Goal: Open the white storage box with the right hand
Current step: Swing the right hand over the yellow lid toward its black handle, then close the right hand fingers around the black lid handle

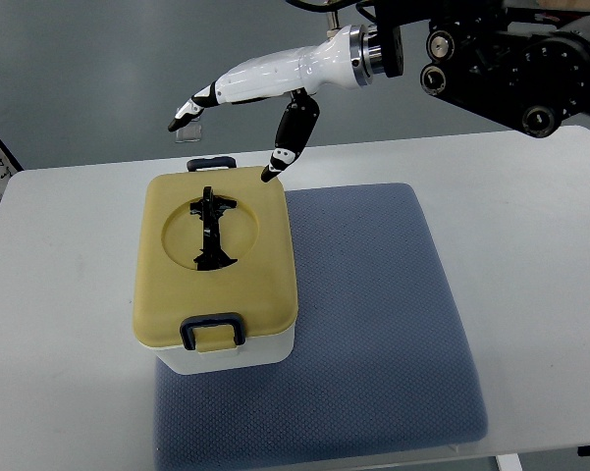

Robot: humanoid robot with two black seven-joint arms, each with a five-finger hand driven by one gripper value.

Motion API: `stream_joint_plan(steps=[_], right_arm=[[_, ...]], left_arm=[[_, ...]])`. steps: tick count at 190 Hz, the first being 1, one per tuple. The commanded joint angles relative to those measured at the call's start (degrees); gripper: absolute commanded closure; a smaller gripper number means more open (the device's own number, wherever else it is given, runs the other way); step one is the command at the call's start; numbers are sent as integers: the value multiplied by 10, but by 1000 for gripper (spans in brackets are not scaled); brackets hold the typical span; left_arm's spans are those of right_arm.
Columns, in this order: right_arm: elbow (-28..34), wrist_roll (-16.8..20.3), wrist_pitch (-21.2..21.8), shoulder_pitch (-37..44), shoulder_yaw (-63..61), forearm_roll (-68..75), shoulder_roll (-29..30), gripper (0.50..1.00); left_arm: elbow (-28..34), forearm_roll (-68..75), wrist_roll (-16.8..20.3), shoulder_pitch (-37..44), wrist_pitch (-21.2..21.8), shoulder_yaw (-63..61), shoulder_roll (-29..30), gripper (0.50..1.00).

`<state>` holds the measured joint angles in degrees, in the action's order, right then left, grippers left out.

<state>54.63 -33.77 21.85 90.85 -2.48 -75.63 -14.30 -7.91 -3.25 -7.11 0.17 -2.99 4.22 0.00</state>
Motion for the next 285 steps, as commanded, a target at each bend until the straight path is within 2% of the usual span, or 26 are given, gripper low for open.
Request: stream_joint_plan(steps=[1,22,83,113,159,181,188,202,207,233,259,285], right_arm=[[7,-5,8,9,0,-40,16,597],[21,-12,17,10,0,-70,24,626],[41,-12,16,2,0,-147,41,630],[42,-12,14,0,1,-156,40,658],[42,-12,11,-8,2,-164,41,732],[42,-12,9,-15,2,-165,42,744],[42,-12,9,-15,2,-165,42,771],[42,-12,9,-16,2,-168,42,785],[42,-12,9,-16,2,-168,43,811],[42,-12,6,-16,2,-168,42,883],[42,-12,6,-16,1,-167,43,924],[42,-12,6,-15,0,-167,44,985]], left_arm=[[0,0,0,0,0,0,0,500],[0,0,0,0,0,0,0,500],[0,0,0,0,0,0,0,500],[0,0,0,0,0,0,0,500],[0,0,0,0,0,0,0,500],[0,0,0,0,0,0,0,500],[0,0,0,0,0,0,0,500],[0,0,0,0,0,0,0,500],[0,0,0,0,0,0,0,500],[0,0,0,0,0,0,0,500],[0,0,0,0,0,0,0,500],[0,0,0,0,0,0,0,500]])
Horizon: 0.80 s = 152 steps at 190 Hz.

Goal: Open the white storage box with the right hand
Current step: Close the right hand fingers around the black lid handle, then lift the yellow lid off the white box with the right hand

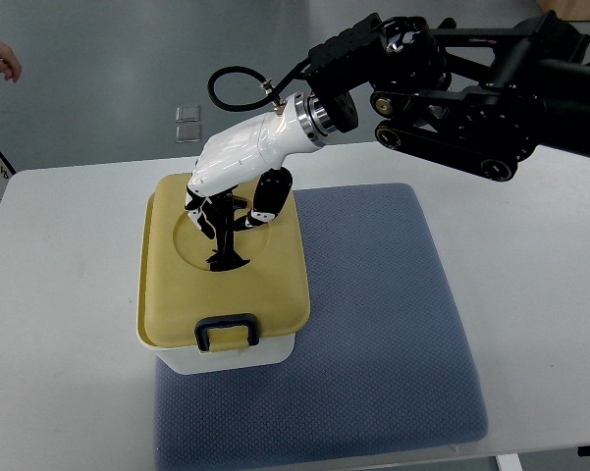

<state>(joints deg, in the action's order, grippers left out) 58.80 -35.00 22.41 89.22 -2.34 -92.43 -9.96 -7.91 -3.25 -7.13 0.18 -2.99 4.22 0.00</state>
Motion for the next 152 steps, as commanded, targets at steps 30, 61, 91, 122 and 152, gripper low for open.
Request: stream_joint_plan(steps=[30,61,91,122,152], right_arm=[[0,0,0,3,-1,1,4,1000],[0,0,-3,5,-7,6,0,1000],[-1,0,-3,10,-21,9,-3,1000],[-4,0,-2,16,-53,11,-22,1000],[-7,0,-3,15,-72,12,-67,1000]], left_arm=[[0,0,0,0,0,0,0,500],[0,0,0,0,0,0,0,500],[0,0,0,0,0,0,0,500],[0,0,0,0,0,0,0,500],[0,0,0,0,0,0,0,500]])
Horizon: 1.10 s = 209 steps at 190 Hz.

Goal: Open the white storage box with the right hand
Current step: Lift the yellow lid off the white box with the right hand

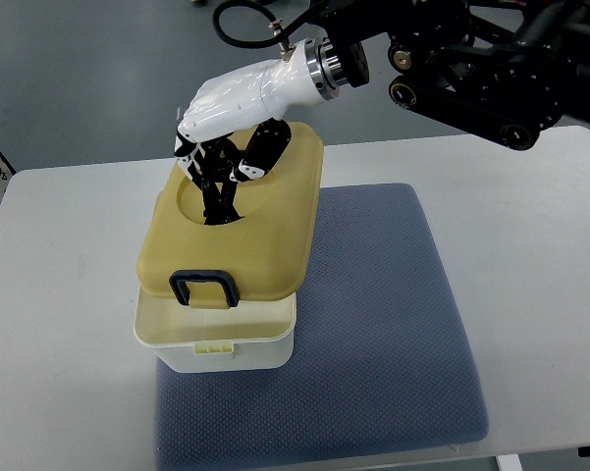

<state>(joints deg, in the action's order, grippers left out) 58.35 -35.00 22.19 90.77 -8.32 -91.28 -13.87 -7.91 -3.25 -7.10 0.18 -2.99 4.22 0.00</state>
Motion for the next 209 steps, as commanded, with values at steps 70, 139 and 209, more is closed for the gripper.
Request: stream_joint_plan(steps=[70,139,209], right_arm=[[-21,0,-43,-45,-21,3,-137,1000],[-85,0,-117,-132,-17,3,-167,1000],[-107,0,-174,-232,-21,3,-188,1000]], left_arm=[[0,0,0,0,0,0,0,500],[0,0,-1,0,0,0,0,500],[0,0,0,0,0,0,0,500]])
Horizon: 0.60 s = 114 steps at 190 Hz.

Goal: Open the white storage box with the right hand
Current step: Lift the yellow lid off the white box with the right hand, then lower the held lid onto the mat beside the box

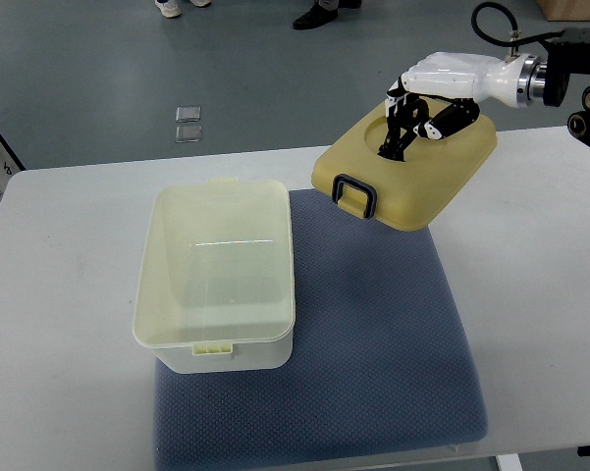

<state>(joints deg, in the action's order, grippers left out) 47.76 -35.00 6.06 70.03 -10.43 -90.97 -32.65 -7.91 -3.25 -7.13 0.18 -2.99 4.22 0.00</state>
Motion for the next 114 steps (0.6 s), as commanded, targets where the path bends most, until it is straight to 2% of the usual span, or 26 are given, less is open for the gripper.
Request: stream_joint_plan(steps=[1,48,114], right_arm=[[-1,0,-13,-24,1,0,0,1000],[0,0,-51,-81,0,4,29,1000],[-1,0,-72,-136,0,15,64,1000]], left_arm=[[0,0,0,0,0,0,0,500],[0,0,0,0,0,0,0,500],[0,0,0,0,0,0,0,500]])
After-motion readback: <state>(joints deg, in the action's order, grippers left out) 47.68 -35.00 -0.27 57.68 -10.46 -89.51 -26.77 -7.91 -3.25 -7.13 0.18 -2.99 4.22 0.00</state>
